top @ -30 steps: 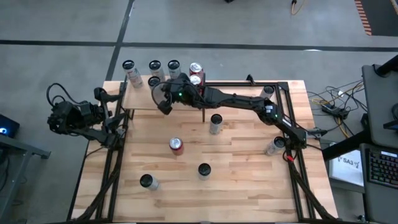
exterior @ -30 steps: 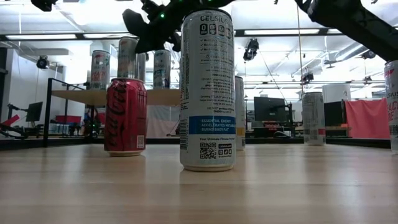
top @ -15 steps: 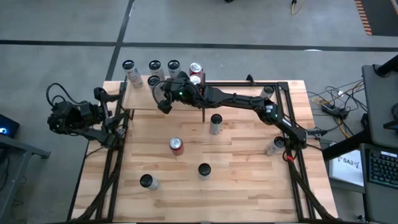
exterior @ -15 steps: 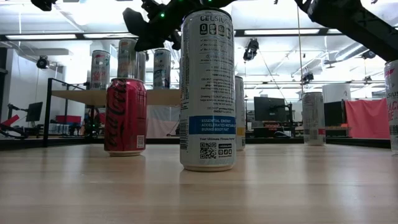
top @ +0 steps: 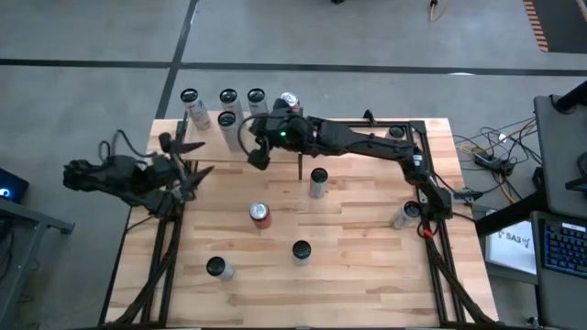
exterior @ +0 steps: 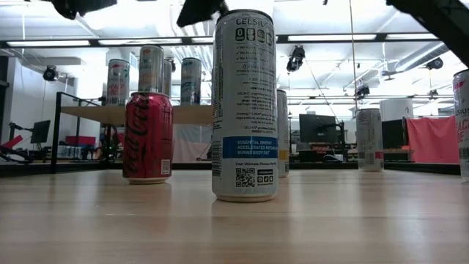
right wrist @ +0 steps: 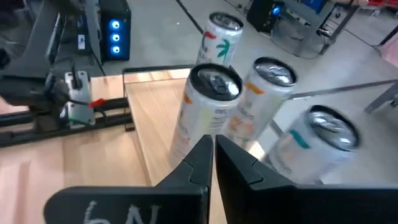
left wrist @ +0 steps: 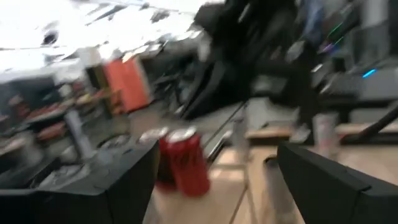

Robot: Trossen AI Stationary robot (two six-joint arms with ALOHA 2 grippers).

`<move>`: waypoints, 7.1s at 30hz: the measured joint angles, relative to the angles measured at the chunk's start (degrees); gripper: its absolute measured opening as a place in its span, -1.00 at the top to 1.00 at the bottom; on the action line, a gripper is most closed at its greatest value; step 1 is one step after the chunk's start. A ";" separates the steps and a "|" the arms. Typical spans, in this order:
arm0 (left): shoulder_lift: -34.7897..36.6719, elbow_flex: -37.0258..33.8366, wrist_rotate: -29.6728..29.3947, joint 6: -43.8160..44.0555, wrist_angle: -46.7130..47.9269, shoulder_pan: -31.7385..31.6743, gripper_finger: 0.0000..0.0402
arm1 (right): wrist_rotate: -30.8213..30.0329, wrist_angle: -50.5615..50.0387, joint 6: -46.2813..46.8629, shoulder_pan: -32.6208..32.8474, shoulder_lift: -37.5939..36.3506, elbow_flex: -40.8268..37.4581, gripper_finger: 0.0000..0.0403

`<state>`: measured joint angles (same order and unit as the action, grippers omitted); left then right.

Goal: Place canned beverage on shelf
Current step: Put the bottom white yellow soda can on the shelf aligned with the other white yellow soda can, then put the top white pink soda can on the shelf aligned with the other white pink soda can

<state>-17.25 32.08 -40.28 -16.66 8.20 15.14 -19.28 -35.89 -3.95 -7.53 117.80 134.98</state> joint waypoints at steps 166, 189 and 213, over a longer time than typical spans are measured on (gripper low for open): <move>-24.39 7.04 38.89 17.95 5.29 -33.70 1.00 | 4.77 -36.07 1.32 6.35 -15.44 -0.57 0.95; -21.05 3.69 1.92 19.33 -1.71 14.47 1.00 | 4.75 -27.80 11.48 16.33 -15.32 -11.46 0.95; -9.39 -2.67 15.21 16.92 -0.83 14.49 1.00 | 4.23 -31.60 13.17 17.63 -16.73 -17.63 0.95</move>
<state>-26.64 29.41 -25.07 0.26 7.37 29.63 -15.05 -67.49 9.21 10.11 101.07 117.35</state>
